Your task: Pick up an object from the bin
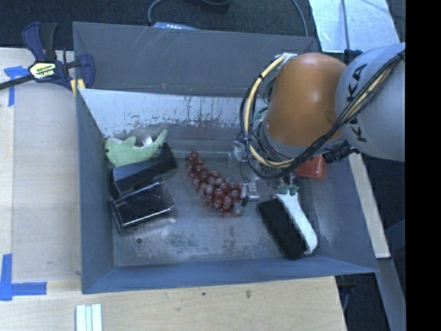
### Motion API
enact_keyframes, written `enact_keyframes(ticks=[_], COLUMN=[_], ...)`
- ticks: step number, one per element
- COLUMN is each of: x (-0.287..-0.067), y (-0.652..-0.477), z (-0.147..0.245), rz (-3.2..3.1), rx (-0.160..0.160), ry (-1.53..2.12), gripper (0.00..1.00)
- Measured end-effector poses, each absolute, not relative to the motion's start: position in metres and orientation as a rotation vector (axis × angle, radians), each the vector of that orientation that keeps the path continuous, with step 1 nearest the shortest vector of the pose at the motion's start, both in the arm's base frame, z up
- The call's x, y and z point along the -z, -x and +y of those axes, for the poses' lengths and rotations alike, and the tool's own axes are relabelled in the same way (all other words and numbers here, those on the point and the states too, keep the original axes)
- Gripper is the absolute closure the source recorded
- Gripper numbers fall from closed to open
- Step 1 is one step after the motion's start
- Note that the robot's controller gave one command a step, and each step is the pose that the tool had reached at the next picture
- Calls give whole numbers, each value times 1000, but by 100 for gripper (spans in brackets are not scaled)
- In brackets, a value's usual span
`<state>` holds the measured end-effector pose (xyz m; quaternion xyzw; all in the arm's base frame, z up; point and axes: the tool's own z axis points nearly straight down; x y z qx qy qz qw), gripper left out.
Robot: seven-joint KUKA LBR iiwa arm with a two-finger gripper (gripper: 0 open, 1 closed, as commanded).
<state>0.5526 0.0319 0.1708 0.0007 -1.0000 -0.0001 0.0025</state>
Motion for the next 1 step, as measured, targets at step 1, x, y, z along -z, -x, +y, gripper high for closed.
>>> enact_keyframes(ticks=[1], x=[-176], y=[-554], z=[32], rz=[-3145], rx=[1], ry=[-1], gripper=[0])
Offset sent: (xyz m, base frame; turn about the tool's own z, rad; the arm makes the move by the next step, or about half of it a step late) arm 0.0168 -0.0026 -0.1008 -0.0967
